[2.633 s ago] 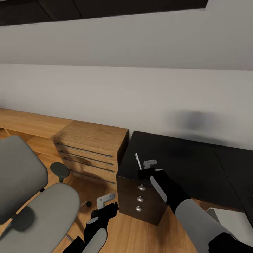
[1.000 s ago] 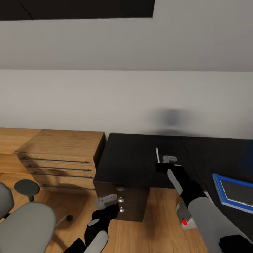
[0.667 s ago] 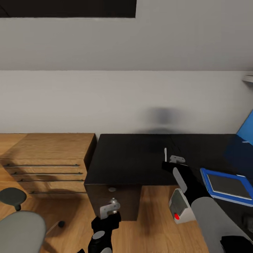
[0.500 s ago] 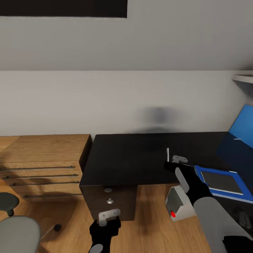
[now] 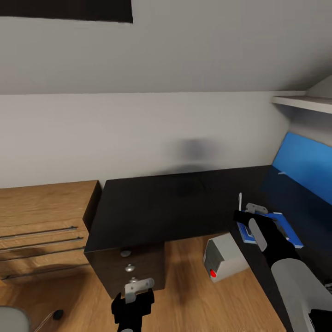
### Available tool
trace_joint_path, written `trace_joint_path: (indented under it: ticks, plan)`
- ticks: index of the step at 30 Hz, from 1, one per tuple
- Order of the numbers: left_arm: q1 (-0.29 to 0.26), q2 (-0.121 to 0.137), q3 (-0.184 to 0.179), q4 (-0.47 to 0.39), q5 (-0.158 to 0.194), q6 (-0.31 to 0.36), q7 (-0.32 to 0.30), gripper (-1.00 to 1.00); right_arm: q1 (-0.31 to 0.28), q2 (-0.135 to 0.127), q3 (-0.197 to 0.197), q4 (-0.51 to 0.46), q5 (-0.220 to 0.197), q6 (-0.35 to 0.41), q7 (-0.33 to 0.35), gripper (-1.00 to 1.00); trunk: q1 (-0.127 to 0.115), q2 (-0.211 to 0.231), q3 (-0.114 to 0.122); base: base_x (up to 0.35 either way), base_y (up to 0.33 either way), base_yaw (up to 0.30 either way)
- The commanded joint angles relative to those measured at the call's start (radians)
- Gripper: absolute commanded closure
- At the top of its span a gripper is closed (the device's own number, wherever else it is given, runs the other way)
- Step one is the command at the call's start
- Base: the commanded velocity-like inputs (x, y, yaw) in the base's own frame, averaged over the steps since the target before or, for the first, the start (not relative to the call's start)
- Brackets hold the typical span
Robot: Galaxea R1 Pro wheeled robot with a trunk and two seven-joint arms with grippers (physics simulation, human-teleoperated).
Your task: In the bedroom, organize the workspace by keeping the computer under the desk, ensuring the monitor is on the desk, placing the keyboard on the desk next to the monitor, placing the mouse on the desk next to the keyboard, moving the folder from the swivel chair onto the desk next to the mouse, stacking the notebook on top of the folder with the pen on top of the notebook, and positioning the swivel chair next to the desk.
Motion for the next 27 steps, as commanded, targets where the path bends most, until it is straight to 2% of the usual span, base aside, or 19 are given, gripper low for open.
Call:
trace_joint_path:
  ticks: [1,11,27]
  plan:
    - [-0.002,0.001,-0.001,-0.001,0.001,0.010,0.006,-1.00,0.000,-0.002,0.000,-0.002,-0.012,0.004,-0.008,1.00,0.000,-0.001,-0.001,0.000,0.000,-0.263]
    - [-0.002,0.002,0.016,0.002,0.002,0.009,0.009,-1.00,0.000,-0.006,0.000,-0.002,-0.011,0.000,-0.008,1.00,0.000,-0.001,-0.002,0.000,0.000,-0.230]
    - [-0.002,0.002,0.017,0.002,0.002,0.009,0.011,-1.00,0.000,-0.005,0.007,-0.001,-0.008,-0.017,-0.007,1.00,0.000,-0.001,-0.002,0.000,0.000,-0.017]
